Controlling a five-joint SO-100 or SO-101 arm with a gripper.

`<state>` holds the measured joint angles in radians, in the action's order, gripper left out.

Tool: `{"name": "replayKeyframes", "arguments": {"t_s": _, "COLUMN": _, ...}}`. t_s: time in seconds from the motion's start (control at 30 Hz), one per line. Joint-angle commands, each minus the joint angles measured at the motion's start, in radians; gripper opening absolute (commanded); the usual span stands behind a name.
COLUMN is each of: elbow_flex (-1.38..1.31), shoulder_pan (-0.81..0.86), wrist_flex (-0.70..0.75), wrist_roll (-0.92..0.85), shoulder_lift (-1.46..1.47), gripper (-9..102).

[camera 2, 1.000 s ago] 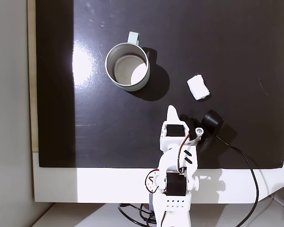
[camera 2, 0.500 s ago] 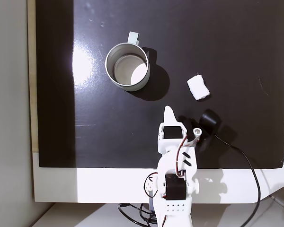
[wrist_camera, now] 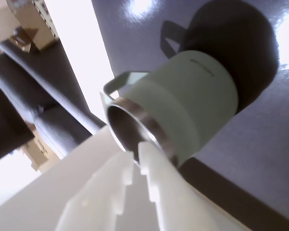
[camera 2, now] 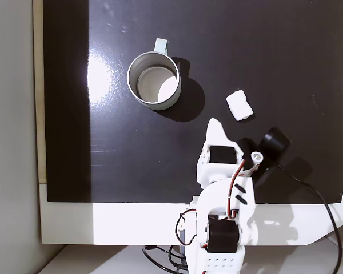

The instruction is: Grasp a gauze and put it in the cup.

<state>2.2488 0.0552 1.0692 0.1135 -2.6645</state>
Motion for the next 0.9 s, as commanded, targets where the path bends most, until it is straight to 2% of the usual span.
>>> {"name": "replayKeyframes", "arguments": {"t_s": 0.0, "elbow_flex": -0.175, "shoulder_pan": 0.014, "wrist_flex": 0.046, "wrist_roll": 0.023, "shoulder_lift": 0.095, "gripper": 1}}
{"name": "replayKeyframes", "arguments": {"t_s": 0.3, "elbow_flex": -0.337, "shoulder_pan": 0.091, "wrist_flex": 0.175, "wrist_roll": 0.16, "shoulder_lift": 0.295, "gripper": 7}}
{"name": "replayKeyframes", "arguments": {"t_s": 0.7, "elbow_flex": -0.48, "shoulder_pan": 0.121, "wrist_flex": 0.281, "wrist_roll": 0.387, "shoulder_lift": 0.557, "gripper": 27}}
{"name": "replayKeyframes", "arguments": {"t_s": 0.87, "elbow_flex": -0.523, "shoulder_pan": 0.114, "wrist_flex": 0.318, "wrist_roll": 0.428, "shoulder_lift": 0.638, "gripper": 30}}
